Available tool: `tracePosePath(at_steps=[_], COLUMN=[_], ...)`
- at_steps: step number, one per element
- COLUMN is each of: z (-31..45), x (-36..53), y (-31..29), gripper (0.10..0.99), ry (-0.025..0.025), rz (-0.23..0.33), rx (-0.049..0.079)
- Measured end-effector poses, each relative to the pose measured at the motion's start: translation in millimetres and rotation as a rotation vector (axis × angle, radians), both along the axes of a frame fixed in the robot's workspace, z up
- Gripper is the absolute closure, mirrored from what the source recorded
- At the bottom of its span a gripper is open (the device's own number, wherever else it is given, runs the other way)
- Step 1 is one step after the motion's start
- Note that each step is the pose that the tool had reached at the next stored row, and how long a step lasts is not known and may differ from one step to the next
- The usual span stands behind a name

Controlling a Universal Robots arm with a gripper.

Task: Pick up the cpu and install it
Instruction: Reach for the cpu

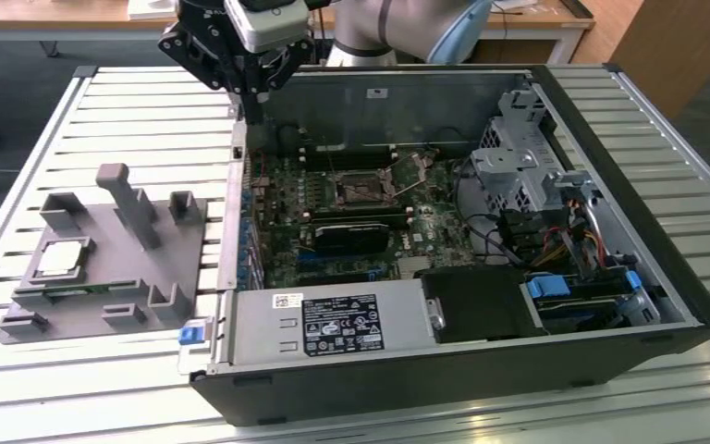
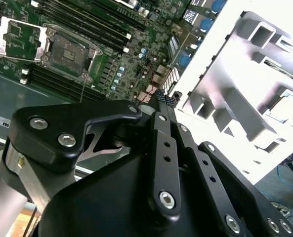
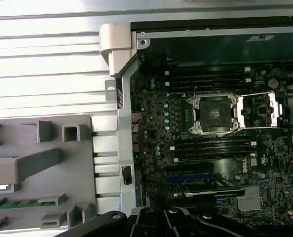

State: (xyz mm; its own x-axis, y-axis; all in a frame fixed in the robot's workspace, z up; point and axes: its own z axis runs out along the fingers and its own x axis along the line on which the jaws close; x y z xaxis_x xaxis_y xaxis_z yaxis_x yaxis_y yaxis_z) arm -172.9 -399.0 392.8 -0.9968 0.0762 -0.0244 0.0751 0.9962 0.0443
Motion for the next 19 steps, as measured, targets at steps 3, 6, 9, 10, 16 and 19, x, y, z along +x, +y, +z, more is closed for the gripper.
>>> tracePosePath(at_steps=[3,6,9,10,16,19], z=[-0.1,-0.1,-0.2,-0.2,-0.3,-0.3], x=[-3.0,-5.1,-7.4,-8.1,-11.6,-13.1], y=[0.0,0.0,0.0,0.0,0.0,0.0], gripper=[0.980,0.980,0.980,0.980,0.980,0.980], ry=[0.0000,0.0000,-0.0001,-0.0001,0.0000,0.0000], rz=[0.000,0.000,0.000,0.000,0.000,0.000], rx=[0.000,0.000,0.000,0.000,0.000,0.000])
